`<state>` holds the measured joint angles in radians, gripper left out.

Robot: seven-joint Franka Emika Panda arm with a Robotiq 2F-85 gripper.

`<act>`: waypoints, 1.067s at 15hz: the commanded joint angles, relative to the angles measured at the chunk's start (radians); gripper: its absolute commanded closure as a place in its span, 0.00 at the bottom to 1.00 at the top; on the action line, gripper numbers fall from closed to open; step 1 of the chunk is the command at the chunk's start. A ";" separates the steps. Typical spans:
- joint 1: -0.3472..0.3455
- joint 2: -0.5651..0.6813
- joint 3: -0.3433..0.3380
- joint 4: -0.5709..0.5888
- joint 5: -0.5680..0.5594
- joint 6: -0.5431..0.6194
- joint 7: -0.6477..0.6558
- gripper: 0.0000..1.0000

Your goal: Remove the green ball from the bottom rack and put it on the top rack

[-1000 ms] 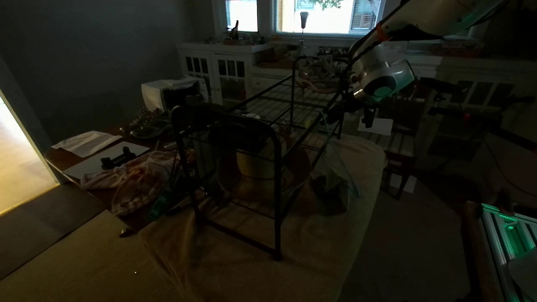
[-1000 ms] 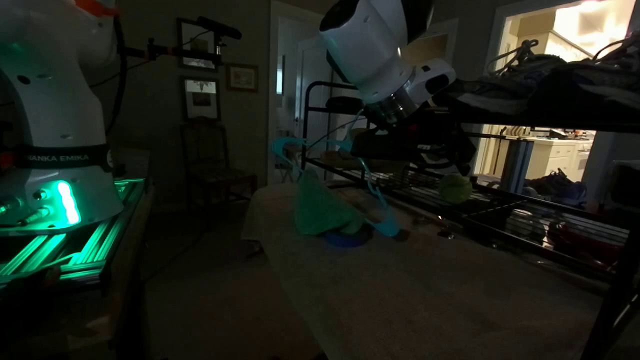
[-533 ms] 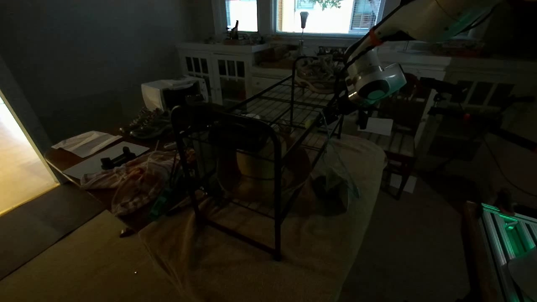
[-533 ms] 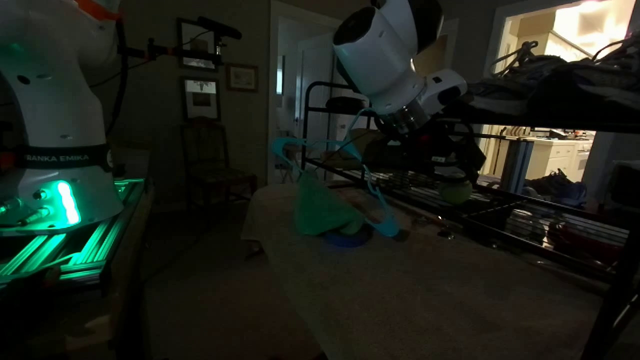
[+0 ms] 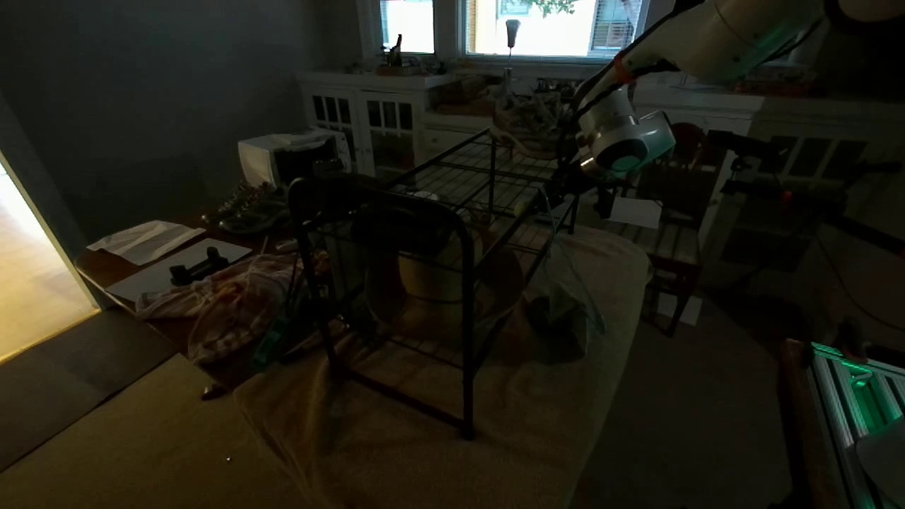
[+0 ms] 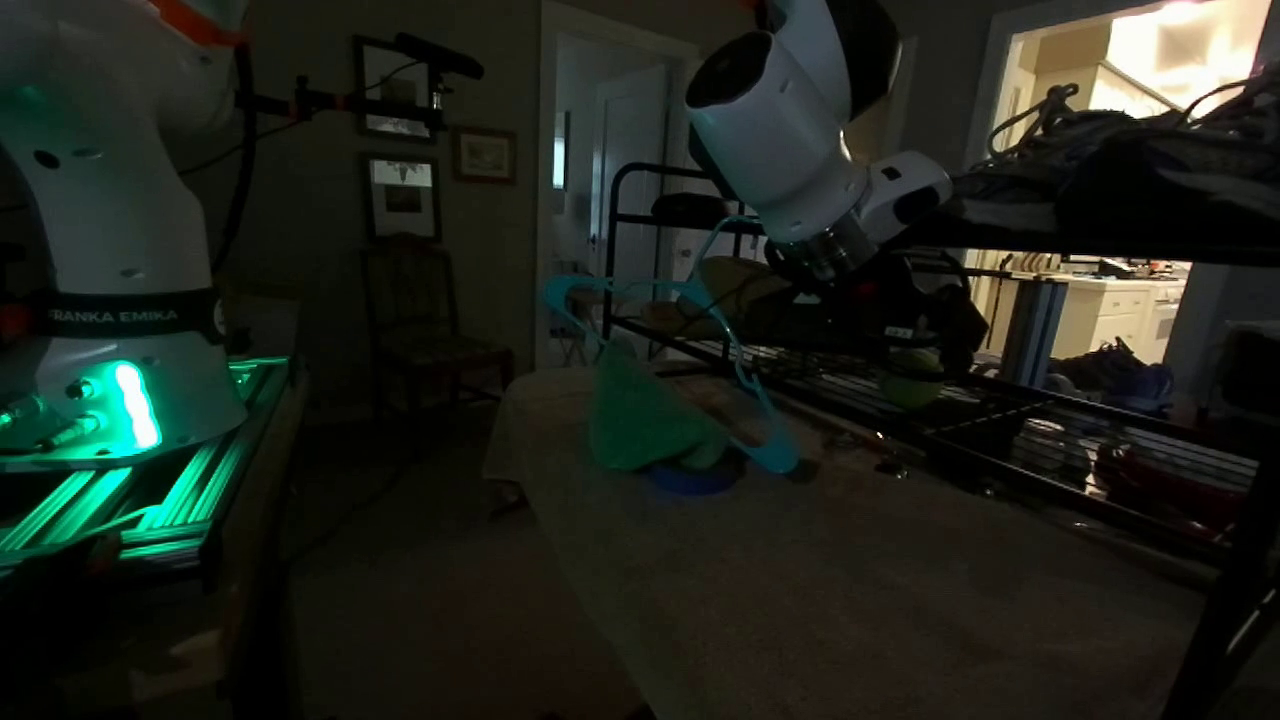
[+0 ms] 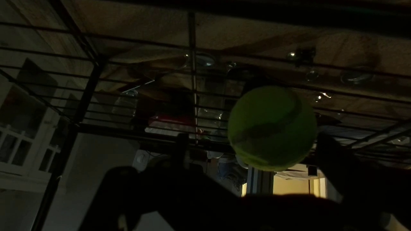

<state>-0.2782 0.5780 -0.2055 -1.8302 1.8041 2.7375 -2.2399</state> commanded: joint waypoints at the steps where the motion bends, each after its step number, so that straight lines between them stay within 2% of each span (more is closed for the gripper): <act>1: -0.009 0.045 0.005 0.039 0.015 -0.021 -0.013 0.00; 3: -0.007 0.050 0.006 0.042 0.010 -0.018 -0.003 0.00; 4: -0.006 0.052 0.007 0.043 0.008 -0.018 -0.002 0.25; 5: -0.005 0.055 0.007 0.043 0.007 -0.017 -0.003 0.26; 8: -0.006 0.062 0.009 0.050 0.009 -0.017 -0.006 0.51; 10: -0.007 0.065 0.008 0.052 0.009 -0.016 -0.008 0.62; 16: 0.002 0.039 0.008 0.028 0.004 0.001 0.003 0.64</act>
<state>-0.2788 0.5978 -0.2024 -1.8066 1.8041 2.7375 -2.2400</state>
